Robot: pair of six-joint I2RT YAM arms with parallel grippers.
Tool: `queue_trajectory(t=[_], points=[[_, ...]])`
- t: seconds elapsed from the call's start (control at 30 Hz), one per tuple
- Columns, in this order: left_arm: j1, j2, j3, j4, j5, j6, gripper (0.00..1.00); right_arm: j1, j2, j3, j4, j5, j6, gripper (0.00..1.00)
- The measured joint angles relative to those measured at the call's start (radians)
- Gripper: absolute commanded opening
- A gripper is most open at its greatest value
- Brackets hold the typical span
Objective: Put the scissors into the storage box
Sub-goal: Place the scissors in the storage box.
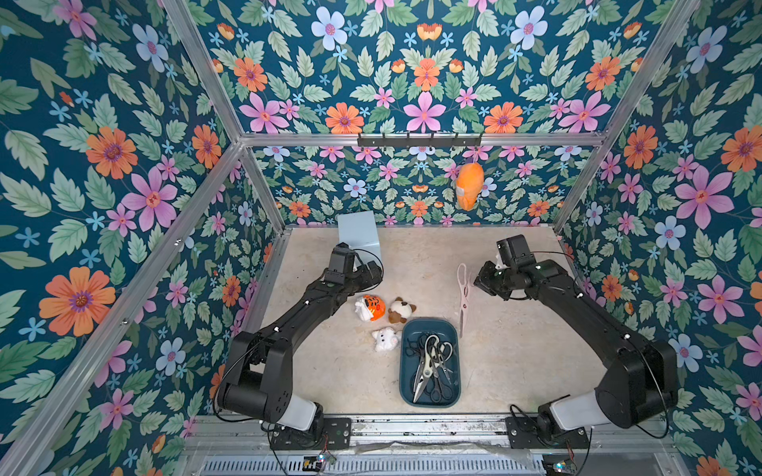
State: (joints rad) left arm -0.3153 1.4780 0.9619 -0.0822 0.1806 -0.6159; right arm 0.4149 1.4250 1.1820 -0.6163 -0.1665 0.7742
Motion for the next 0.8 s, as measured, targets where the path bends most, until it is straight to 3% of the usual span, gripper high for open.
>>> queue_trajectory(t=[0.23,0.47,0.8], points=[[0.0,-0.041,-0.032,-0.001,-0.026,0.003,0.99,0.251,-0.028,-0.087,0.035,0.095,0.114,0.0],[0.001,-0.079,-0.036,-0.01,-0.06,0.016,0.99,0.416,0.094,0.013,-0.016,0.122,0.039,0.0],[0.004,-0.089,-0.045,-0.023,-0.089,0.021,0.99,0.5,0.125,-0.081,-0.037,0.119,0.048,0.0]])
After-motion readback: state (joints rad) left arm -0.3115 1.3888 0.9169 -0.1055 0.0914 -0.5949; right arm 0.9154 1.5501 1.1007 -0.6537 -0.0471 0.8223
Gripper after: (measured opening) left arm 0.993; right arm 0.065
